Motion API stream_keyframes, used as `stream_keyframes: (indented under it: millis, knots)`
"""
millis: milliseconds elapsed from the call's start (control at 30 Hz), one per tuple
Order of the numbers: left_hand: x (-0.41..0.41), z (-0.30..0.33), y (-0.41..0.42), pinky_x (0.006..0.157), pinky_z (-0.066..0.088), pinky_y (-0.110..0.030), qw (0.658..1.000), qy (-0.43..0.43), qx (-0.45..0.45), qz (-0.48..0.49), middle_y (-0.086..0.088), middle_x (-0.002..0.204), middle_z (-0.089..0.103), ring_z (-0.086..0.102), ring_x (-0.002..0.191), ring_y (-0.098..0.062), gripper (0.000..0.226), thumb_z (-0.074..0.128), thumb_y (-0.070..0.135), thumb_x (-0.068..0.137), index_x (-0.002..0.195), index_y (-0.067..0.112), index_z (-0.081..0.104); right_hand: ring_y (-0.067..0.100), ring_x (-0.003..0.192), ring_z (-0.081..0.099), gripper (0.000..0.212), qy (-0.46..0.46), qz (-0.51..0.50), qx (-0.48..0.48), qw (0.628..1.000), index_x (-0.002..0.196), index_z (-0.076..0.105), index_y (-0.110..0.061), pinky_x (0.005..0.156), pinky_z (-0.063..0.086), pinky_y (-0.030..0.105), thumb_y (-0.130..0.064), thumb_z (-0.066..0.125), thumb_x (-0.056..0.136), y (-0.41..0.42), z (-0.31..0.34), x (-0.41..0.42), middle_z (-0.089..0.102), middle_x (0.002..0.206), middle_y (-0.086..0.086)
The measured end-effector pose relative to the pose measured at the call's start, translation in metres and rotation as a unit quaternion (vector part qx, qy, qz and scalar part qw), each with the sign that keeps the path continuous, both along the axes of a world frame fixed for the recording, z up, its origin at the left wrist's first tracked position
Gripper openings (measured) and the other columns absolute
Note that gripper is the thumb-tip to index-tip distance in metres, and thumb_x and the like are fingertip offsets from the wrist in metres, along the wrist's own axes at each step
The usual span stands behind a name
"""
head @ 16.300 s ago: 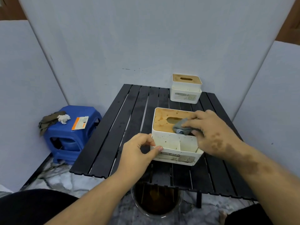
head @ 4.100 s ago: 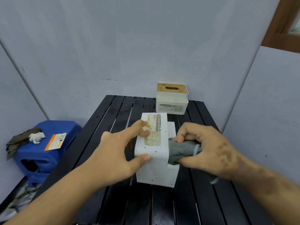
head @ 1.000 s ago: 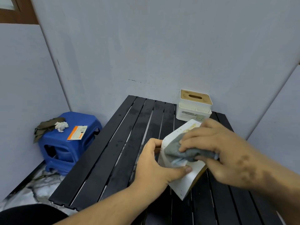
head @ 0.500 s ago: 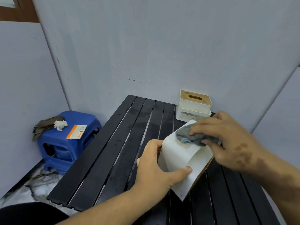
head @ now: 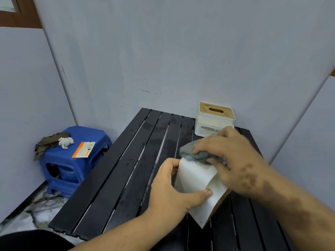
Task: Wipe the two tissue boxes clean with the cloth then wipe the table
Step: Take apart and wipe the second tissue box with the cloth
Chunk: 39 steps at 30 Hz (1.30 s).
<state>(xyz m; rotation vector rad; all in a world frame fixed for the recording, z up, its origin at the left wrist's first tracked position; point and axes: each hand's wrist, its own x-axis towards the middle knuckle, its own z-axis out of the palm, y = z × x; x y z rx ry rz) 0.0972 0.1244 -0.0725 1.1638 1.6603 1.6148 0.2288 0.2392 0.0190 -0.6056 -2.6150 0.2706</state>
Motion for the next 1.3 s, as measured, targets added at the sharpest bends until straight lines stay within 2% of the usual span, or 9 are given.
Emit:
stream_keyframes:
  millis: [100,267,367,467,667,833,967,1167,1300]
  knots:
    - [0.000,0.001,0.001,0.083,0.048,-0.009,1.000,-0.016,0.009,-0.011,0.018,0.110,0.073,0.065,0.106,0.003,0.068,0.100,0.018,0.057,0.113,0.033,0.064,0.018,0.092,0.047,0.044,-0.052,0.065,0.036,0.996,0.107,0.064,-0.046,0.077,0.045,0.039,-0.016,0.064,0.075,-0.012,0.004,-0.006,0.061,0.102,-0.024]
    - [0.001,-0.001,-0.001,0.076,0.043,-0.001,0.999,-0.031,-0.014,-0.015,0.019,0.104,0.072,0.063,0.099,0.007,0.063,0.100,0.021,0.053,0.104,0.035,0.065,0.020,0.094,0.049,0.047,-0.049,-0.069,0.007,0.996,0.113,0.063,-0.053,0.083,0.047,0.037,-0.014,0.067,0.086,0.016,0.008,0.006,0.043,0.093,-0.021]
    - [0.002,-0.004,0.002,0.084,0.052,-0.018,0.999,-0.041,-0.008,-0.016,0.013,0.107,0.074,0.068,0.101,0.000,0.072,0.101,0.024,0.048,0.110,0.032,0.065,0.017,0.083,0.046,0.064,-0.077,0.056,0.095,0.991,0.107,0.059,-0.045,0.065,0.047,0.042,-0.017,0.072,0.051,-0.019,0.005,-0.010,0.059,0.094,-0.031]
    - [0.003,-0.005,0.005,0.080,0.058,-0.029,0.999,-0.046,-0.010,-0.012,0.004,0.101,0.075,0.072,0.095,-0.011,0.067,0.099,0.023,0.047,0.104,0.027,0.065,0.015,0.082,0.045,0.059,-0.111,0.102,0.111,0.982,0.101,0.060,-0.044,0.062,0.047,0.040,-0.015,0.072,0.051,-0.020,0.000,-0.008,0.064,0.098,-0.031]
    - [0.002,-0.004,0.000,0.074,0.045,-0.004,0.999,-0.044,-0.007,-0.026,0.013,0.102,0.074,0.066,0.095,0.002,0.062,0.100,0.013,0.053,0.103,0.029,0.066,0.020,0.083,0.046,0.053,-0.041,0.055,0.097,0.993,0.103,0.061,-0.039,0.067,0.050,0.047,-0.002,0.045,0.069,0.008,0.004,0.024,0.065,0.107,-0.029]
    - [0.000,-0.004,0.001,0.084,0.059,-0.033,0.999,-0.037,-0.011,-0.012,0.002,0.101,0.074,0.071,0.098,-0.017,0.065,0.101,0.026,0.051,0.104,0.029,0.064,0.020,0.089,0.051,0.046,-0.085,0.158,0.115,0.977,0.099,0.068,-0.039,0.068,0.051,0.042,-0.009,0.048,0.069,-0.012,0.000,0.017,0.064,0.111,-0.029]
    - [0.002,-0.001,-0.002,0.077,0.044,-0.005,1.000,-0.018,-0.004,-0.001,0.011,0.104,0.073,0.065,0.098,0.000,0.062,0.100,0.019,0.054,0.105,0.028,0.065,0.021,0.095,0.051,0.056,0.002,0.086,0.063,0.994,0.106,0.065,-0.037,0.074,0.053,0.046,0.005,0.051,0.072,0.030,-0.004,0.043,0.063,0.112,-0.034]
    - [-0.003,0.001,-0.001,0.073,0.043,-0.005,0.999,0.037,0.004,0.012,0.007,0.095,0.073,0.064,0.085,0.003,0.060,0.101,0.015,0.054,0.101,0.021,0.064,0.024,0.090,0.053,0.056,-0.019,0.187,0.091,0.978,0.096,0.072,-0.034,0.073,0.049,0.038,-0.002,0.037,0.066,-0.015,-0.004,0.028,0.066,0.111,-0.024]
    - [-0.004,0.002,-0.003,0.076,0.039,0.001,0.999,0.025,-0.016,0.014,0.013,0.105,0.071,0.061,0.100,0.005,0.060,0.098,0.021,0.057,0.105,0.029,0.062,0.025,0.098,0.054,0.061,0.039,0.052,0.042,0.997,0.103,0.070,-0.039,0.082,0.050,0.043,0.006,0.051,0.067,0.046,-0.014,0.062,0.065,0.112,-0.029]
